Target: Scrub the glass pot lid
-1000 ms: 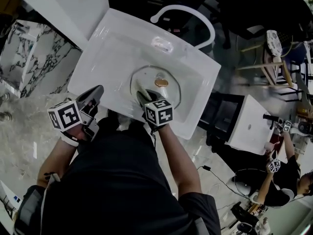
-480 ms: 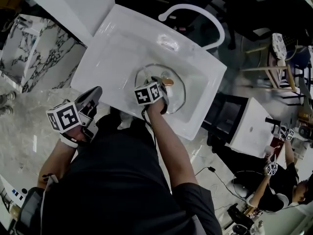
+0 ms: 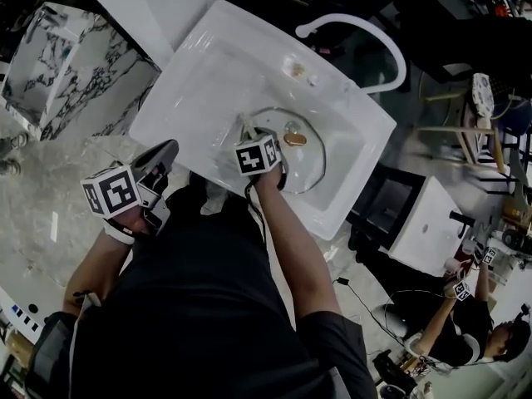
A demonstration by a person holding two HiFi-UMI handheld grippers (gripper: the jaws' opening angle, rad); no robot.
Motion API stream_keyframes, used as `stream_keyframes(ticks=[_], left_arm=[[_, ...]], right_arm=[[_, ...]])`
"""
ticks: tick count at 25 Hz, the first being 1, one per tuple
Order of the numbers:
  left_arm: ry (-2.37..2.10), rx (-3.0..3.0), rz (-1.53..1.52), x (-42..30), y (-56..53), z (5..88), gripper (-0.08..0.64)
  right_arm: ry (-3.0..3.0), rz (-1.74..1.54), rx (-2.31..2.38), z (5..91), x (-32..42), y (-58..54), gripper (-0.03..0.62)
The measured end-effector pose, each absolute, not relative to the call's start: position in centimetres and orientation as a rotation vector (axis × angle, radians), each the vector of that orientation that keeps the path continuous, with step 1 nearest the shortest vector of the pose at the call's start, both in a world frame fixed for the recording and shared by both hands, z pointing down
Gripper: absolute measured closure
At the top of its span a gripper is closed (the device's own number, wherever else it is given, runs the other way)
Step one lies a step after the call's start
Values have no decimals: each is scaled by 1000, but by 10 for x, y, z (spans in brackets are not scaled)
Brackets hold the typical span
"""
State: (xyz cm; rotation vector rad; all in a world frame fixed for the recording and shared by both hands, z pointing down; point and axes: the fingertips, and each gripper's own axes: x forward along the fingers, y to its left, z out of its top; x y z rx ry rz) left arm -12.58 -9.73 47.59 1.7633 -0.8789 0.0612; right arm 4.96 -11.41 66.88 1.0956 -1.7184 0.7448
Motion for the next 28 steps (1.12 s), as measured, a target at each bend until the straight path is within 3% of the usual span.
stream_keyframes(ticks=[9,15,21,28], left_arm=[[-871,1775,75,-121,-99,476,558],[-817,1799,88,-93,-98,471,558],[-771,1863,118,-65,-110,463,558],[-746,2132,170,-23,-113,415,558]], right_arm=[[-1854,834,1107,651,15,-105,525],[-1976,1164,1263,625,34,-100,526],[-2297,1269,1336,538,51,-87,526],[-2475,1028,1620,424,99,-69,526]])
